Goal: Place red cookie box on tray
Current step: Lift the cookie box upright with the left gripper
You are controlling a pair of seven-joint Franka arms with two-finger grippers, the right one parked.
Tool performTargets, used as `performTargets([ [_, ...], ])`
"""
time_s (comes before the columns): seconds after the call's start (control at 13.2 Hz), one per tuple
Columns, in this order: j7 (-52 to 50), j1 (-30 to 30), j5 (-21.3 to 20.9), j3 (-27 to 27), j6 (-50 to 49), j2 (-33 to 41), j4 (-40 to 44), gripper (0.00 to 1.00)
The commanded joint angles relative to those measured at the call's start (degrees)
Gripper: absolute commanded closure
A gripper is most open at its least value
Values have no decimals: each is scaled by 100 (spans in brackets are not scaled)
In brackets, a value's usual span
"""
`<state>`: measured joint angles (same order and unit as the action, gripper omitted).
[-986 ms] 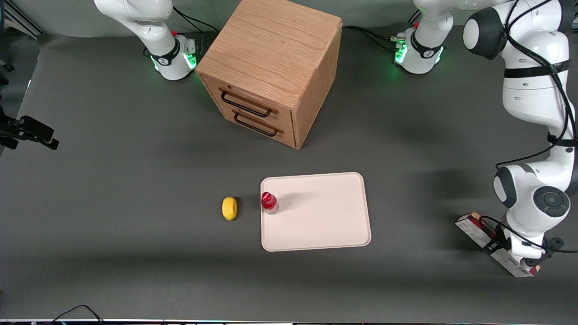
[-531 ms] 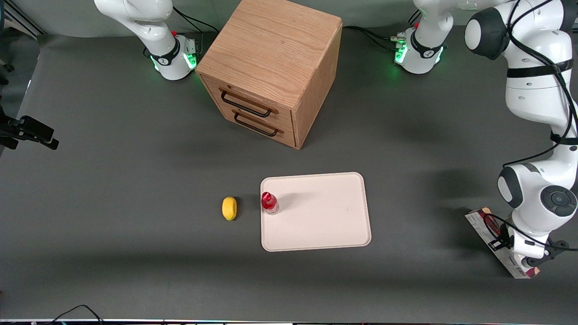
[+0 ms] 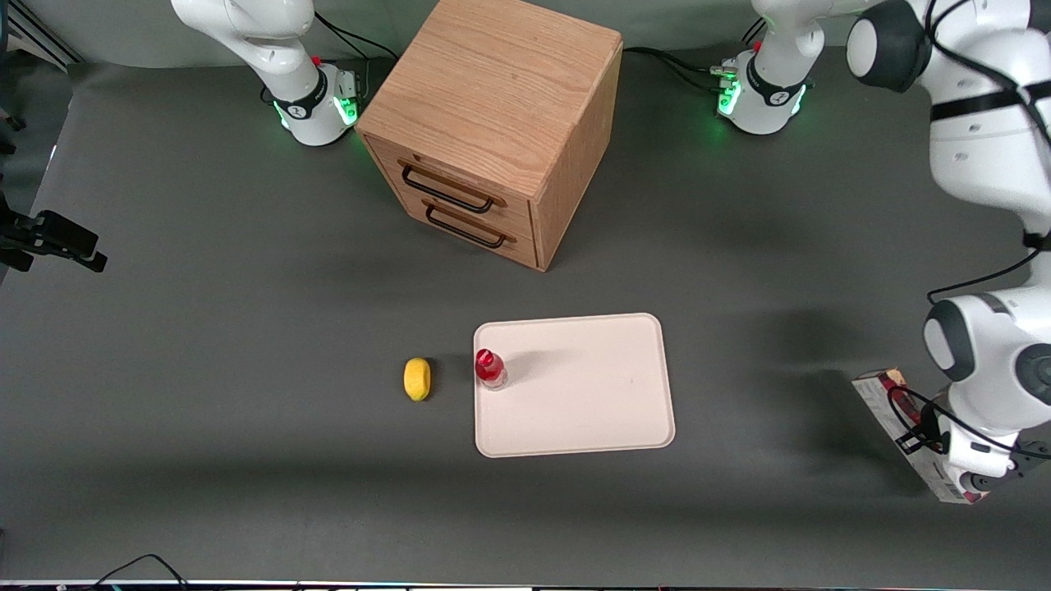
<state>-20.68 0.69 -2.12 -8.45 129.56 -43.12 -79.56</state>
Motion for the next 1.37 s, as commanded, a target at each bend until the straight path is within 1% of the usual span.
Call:
performTargets([
  [0.0, 99, -271, 10, -60, -1235, 846, 1, 100],
  [0.23, 74, -394, 10, 45, -2641, 1681, -7, 100],
  [0.53, 56, -403, 89, 475, -4461, 2859, -16, 100],
  [0.68, 56, -412, 116, 747, -5026, 3413, -16, 100],
  [0.91, 64, -421, 124, 1081, -5151, 3565, -42, 100],
  [1.06, 47, -439, 125, 1677, -4976, 3504, -138, 100],
  [1.29, -138, -447, 99, 2381, -3959, 3407, -674, 100],
])
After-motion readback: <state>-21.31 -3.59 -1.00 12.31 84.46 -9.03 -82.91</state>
